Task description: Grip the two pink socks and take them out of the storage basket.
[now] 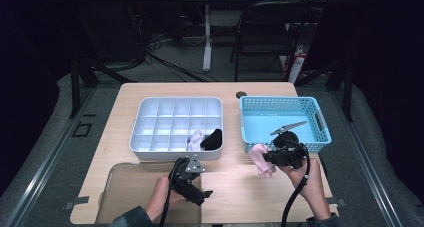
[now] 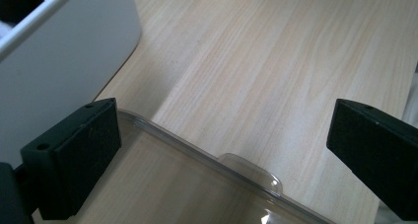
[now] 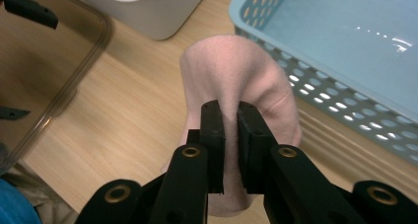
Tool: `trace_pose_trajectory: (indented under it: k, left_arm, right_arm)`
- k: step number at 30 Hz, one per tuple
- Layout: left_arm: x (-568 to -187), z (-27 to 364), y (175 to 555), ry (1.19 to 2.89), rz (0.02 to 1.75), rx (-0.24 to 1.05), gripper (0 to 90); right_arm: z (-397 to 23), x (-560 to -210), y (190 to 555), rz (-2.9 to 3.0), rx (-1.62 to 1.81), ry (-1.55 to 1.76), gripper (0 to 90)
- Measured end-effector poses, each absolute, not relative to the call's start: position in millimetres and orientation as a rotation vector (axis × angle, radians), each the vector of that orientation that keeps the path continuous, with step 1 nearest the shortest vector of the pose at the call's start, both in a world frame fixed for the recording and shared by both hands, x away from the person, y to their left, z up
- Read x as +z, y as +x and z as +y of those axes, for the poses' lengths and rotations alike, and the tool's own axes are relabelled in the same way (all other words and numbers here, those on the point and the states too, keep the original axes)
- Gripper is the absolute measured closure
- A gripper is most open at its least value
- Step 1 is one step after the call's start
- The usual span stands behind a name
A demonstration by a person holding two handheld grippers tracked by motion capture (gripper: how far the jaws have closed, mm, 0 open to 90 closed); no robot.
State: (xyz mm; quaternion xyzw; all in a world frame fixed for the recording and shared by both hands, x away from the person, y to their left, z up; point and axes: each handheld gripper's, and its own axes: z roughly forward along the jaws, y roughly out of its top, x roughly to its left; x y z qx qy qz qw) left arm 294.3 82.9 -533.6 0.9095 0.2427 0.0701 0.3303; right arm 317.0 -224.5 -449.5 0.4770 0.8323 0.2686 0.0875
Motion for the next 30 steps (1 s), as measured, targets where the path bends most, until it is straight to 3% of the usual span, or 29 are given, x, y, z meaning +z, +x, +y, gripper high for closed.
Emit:
trace_pose_trajectory:
  k: [7,30]
  left_arm:
    - [-534.6,69.0,291.8,2.391,0.637,0.218,0.2]
    - [-537.5,75.3,299.6,2.376,0.598,0.193,0.2]
  right_arm:
    - [-210.4,-463.7,316.1,2.525,0.796,1.395,82.9]
    - [-201.6,-505.8,323.4,2.592,0.647,1.417,81.3]
